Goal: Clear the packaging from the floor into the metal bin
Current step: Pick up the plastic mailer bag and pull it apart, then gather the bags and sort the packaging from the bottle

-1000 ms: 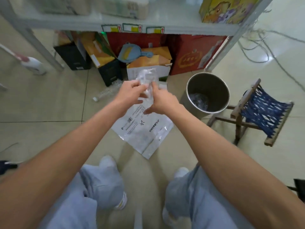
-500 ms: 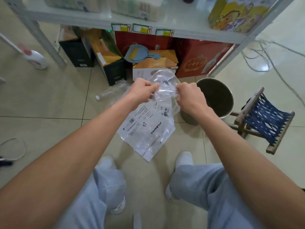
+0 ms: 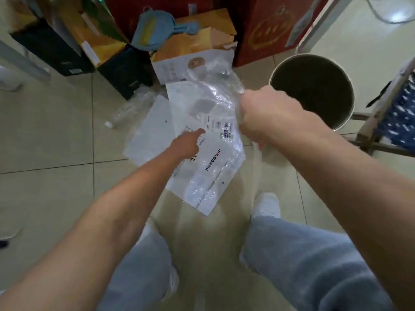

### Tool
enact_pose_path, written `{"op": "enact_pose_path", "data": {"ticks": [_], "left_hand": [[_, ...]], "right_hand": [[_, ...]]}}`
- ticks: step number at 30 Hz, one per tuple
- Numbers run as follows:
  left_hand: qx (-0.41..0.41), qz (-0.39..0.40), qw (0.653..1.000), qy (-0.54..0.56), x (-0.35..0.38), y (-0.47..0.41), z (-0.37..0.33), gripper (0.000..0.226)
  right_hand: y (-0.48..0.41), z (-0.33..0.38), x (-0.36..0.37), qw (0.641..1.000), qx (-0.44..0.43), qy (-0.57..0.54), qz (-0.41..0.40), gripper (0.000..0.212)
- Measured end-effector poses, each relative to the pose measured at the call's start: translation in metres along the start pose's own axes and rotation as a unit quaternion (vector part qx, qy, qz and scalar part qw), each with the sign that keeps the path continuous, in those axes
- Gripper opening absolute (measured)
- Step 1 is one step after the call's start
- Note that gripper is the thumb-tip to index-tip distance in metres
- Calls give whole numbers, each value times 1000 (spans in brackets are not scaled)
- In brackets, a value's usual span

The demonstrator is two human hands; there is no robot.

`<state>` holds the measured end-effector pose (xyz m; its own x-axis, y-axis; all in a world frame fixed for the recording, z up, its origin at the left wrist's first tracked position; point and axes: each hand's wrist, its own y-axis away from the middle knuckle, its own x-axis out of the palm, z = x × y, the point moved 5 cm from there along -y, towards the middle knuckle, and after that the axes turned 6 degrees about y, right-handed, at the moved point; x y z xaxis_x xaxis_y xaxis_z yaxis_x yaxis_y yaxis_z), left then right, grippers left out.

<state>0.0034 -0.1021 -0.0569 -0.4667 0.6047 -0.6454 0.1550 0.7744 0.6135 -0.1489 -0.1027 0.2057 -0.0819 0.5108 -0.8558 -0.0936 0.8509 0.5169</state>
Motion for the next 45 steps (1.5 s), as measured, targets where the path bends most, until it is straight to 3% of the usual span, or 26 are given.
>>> {"op": "enact_pose_path", "data": {"ticks": [2, 5, 8, 11, 14, 19, 22, 27, 29, 32, 35, 39, 42, 45], "left_hand": [[8, 11, 998, -56, 17, -30, -10, 65], [7, 2, 992, -125, 27, -62, -26, 44], [-3, 24, 979, -204, 24, -81, -25, 49], [-43, 41, 971, -230, 21, -94, -11, 51], [-68, 23, 969, -236, 15, -99, 2, 38], [-33, -43, 962, -267, -22, -83, 10, 38], [-4, -61, 960, -274, -64, -55, 4, 30], [-11, -105, 986, -130, -149, 18, -27, 3], [-22, -149, 988, -39, -172, 50, -44, 12], [-19, -242, 960, 137, -183, 101, -71, 6], [-14, -299, 914, 274, -172, 143, -95, 3], [31, -237, 899, 367, -150, 159, -118, 10], [32, -184, 880, 436, -150, 161, -117, 6], [6, -67, 863, 500, -151, 160, -111, 11]], "right_hand": [[3, 3, -1, 1000, -12, 1, 20, 16], [4, 2, 2, 998, -21, 11, 51, 17], [6, -6, 8, 998, -20, 29, 57, 26], [6, -16, 14, 997, -7, 49, 62, 35], [2, -19, 17, 997, -11, 63, 52, 39], [-3, -19, 15, 997, -13, 68, 34, 33], [-10, -14, 8, 999, -9, 42, 20, 14], [-9, 9, -1, 999, -32, -33, 0, 7], [-8, 16, -4, 996, -34, -87, 4, 12], [-8, 23, -2, 981, -30, -184, 46, 24], [-2, 29, 0, 938, 11, -334, 98, 54], [0, 34, 1, 896, 9, -429, 110, 74], [-3, 23, -4, 890, 32, -451, 66, 55], [-5, 15, -8, 900, 56, -430, 43, 33]]}}
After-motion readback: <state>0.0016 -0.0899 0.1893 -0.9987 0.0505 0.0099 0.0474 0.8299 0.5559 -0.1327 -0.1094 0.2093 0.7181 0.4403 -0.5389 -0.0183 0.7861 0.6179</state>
